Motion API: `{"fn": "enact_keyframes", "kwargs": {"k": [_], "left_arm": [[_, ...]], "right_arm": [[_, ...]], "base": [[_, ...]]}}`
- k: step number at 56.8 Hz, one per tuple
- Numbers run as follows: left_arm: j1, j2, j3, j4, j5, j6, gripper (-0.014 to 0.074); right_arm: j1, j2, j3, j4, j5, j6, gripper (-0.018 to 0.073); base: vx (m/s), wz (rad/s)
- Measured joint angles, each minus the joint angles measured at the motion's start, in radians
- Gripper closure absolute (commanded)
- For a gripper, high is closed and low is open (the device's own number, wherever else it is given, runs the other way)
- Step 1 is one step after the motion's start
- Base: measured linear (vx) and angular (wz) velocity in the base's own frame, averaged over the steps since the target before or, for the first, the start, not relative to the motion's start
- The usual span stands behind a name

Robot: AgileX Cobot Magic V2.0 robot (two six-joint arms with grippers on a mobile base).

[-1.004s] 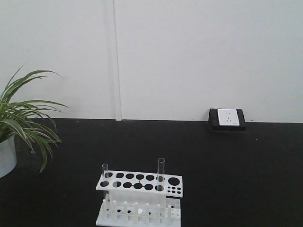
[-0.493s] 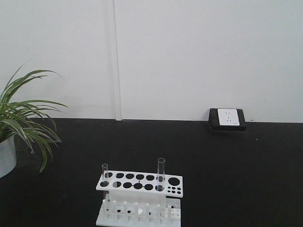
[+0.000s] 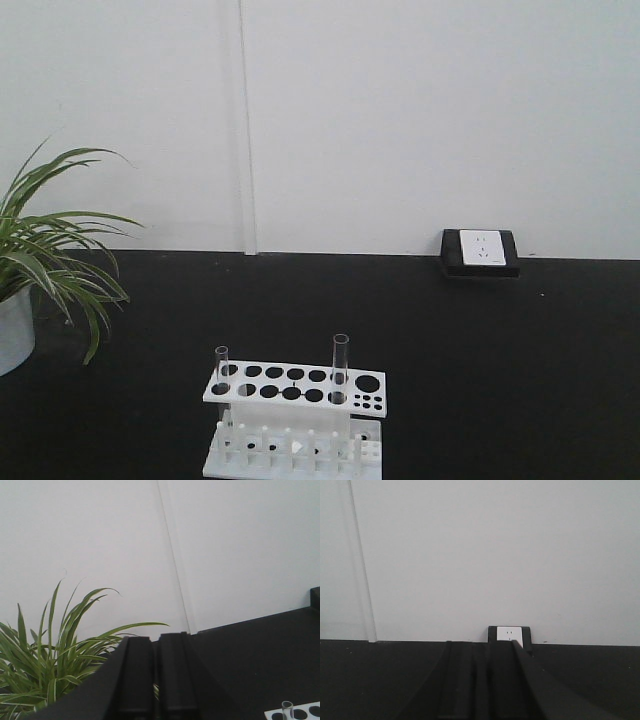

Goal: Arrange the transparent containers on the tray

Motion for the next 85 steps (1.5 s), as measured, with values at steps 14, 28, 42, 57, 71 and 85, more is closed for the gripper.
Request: {"fn": "enact_keyframes", "kwargs": {"k": [14, 28, 42, 57, 71, 85], "left_arm": [[0.000, 0.000, 0.000, 0.000, 0.000, 0.000, 0.0066], [0.000, 0.000, 0.000, -0.002, -0.006, -0.003, 0.0063], [0.000, 0.000, 0.024, -0.020, -0.073, -0.036, 0.0063], [-0.009, 0.004, 0.273, 0.006, -0.312, -0.048, 0.0063], [-0.122, 0.070, 0.462, 0.299, -0.507, -0.230, 0.0065], [-0.164, 0.360, 0.421, 0.393, -0.737, -0.328, 0.0066]], "right_arm": [[0.000, 0.000, 0.000, 0.000, 0.004, 0.000, -0.0151], [0.000, 0.000, 0.000, 0.007, 0.004, 0.000, -0.0155], [0.000, 0.019, 0.011, 0.010, -0.027, -0.003, -0.0064], [0.000, 0.032, 0.193, -0.008, -0.266, 0.001, 0.0067], [0.020, 0.036, 0.294, -0.215, -0.417, 0.098, 0.0103], [0.116, 0.125, 0.294, -0.441, -0.576, 0.193, 0.0103]], "base": [[0.00, 0.00], [0.00, 0.00], [0.00, 0.00], [0.00, 0.00], [0.00, 0.00], [0.00, 0.00]]}}
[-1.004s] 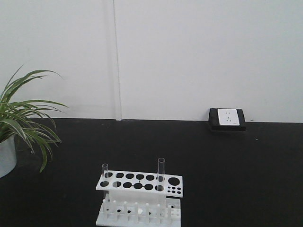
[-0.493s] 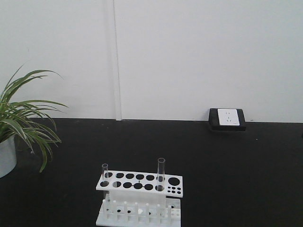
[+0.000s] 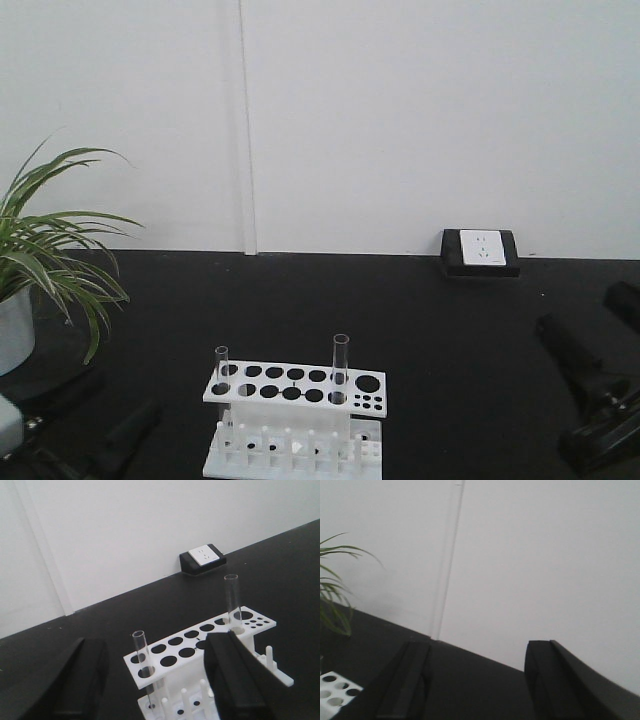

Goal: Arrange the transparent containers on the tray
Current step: 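Lower the left gripper around the clear test tube nearer the plant and close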

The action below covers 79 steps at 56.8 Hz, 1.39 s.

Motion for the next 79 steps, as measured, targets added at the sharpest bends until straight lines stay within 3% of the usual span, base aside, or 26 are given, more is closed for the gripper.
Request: {"fn": "enact_keyframes", "kwargs": {"k": [11, 32, 60, 79], "left_arm": [[0.000, 0.244, -0.128, -0.030, -0.077, -0.005, 0.0066], [0.000, 0.569, -0.397, -0.037, -0.096, -0.058, 0.0066], [0.000, 0.702, -0.498, -0.037, -0.118, -0.085, 0.0075], [0.000, 0.761, -0.509, -0.035, -0.163, -0.085, 0.0204]], "right_arm": [[0.011, 0.102, 0.000, -0.015, -0.014, 0.019, 0.0103], [0.011, 0.225, 0.000, -0.016, -0.050, -0.007, 0.0103], [0.011, 0.253, 0.000, -0.016, -0.073, -0.031, 0.0103], [0.011, 0.253, 0.000, -0.016, -0.075, -0.031, 0.0103]], "base": [[0.00, 0.00], [0.00, 0.00], [0.00, 0.00], [0.00, 0.00]]}}
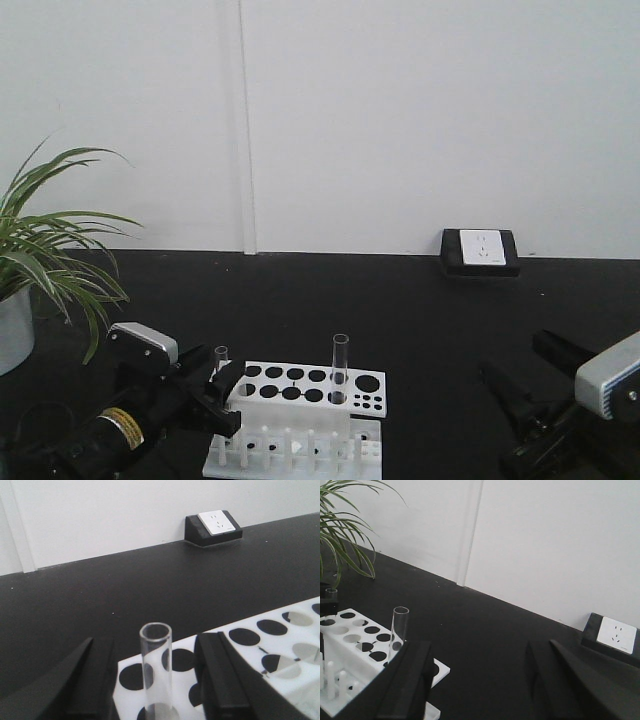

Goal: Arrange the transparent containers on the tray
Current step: 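Lower the left gripper around the clear test tube nearer the plant and close, then lift the held test tube straight up out of the rack with the left gripper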

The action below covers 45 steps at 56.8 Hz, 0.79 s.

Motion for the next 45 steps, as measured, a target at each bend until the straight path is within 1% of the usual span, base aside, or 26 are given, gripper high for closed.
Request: {"fn": "enact_keyframes", "kwargs": {"k": [7, 19, 27, 31, 37, 45], "left_arm": [[0.000, 0.018, -0.025, 0.005, -0.001, 0.000, 0.0293], [0.000, 0.028, -0.055, 0.025, 0.000, 0.000, 0.0493], [0.000, 0.033, -0.055, 0.025, 0.000, -0.002, 0.0596], [0.000, 0.033, -0.055, 0.025, 0.000, -0.003, 0.0605], [0.000, 0.031, -0.056, 0.024, 0.009, -0.029, 0.0604], [0.000, -0.007, -0.056, 0.023, 0.068, -0.050, 0.0604]], "right_arm": [[0.000, 0.000, 0.000, 0.000, -0.001, 0.000, 0.0103], [0.000, 0.000, 0.000, 0.000, -0.001, 0.000, 0.0103], [0.000, 0.000, 0.000, 0.000, -0.002, 0.000, 0.0103], [0.000, 0.000, 0.000, 0.000, -0.002, 0.000, 0.0103], [0.000, 0.000, 0.000, 0.000, -0.002, 0.000, 0.0103], [0.000, 0.000, 0.000, 0.000, -0.002, 0.000, 0.0103]], "base": [[0.00, 0.00], [0.00, 0.00], [0.00, 0.00], [0.00, 0.00], [0.00, 0.00], [0.00, 0.00]]}}
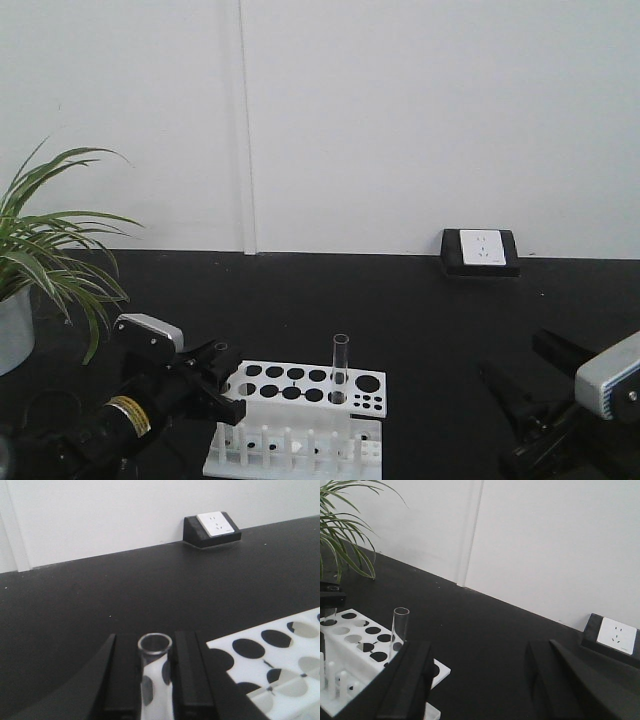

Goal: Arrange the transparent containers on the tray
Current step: 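Lift the held test tube straight up out of the rack with the left gripper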

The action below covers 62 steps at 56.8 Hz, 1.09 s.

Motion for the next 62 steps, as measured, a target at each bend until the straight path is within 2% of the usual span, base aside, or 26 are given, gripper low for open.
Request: {"fn": "enact_keyframes", "kwargs": {"k": [21, 26, 32, 42, 51, 62], "left_arm": [[0.000, -0.293, 0.000, 0.002, 0.074, -0.001, 0.0602], [0.000, -0.382, -0.017, 0.015, 0.147, -0.001, 0.0602], [0.000, -0.492, -0.053, 0.064, 0.288, -0.004, 0.0602], [0.000, -0.639, -0.069, 0.089, 0.488, -0.074, 0.0602], [0.000, -0.707, -0.069, 0.119, 0.560, -0.088, 0.0602], [0.000, -0.718, -0.069, 0.128, 0.582, -0.090, 0.0602]], "right_arm": [[0.000, 0.000, 0.000, 0.000, 0.000, 0.000, 0.0103], [0.000, 0.000, 0.000, 0.000, -0.002, 0.000, 0.0103], [0.000, 0.001, 0.000, 0.000, -0.026, 0.005, 0.0103], [0.000, 0.064, -0.005, -0.006, -0.129, 0.054, 0.0103], [0.000, 0.216, -0.076, -0.112, -0.208, 0.100, 0.0103], [0.000, 0.423, -0.247, -0.292, -0.308, 0.242, 0.0103]], "base": [[0.00, 0.00], [0.00, 0.00], [0.00, 0.00], [0.00, 0.00], [0.00, 0.00], [0.00, 0.00]]}}
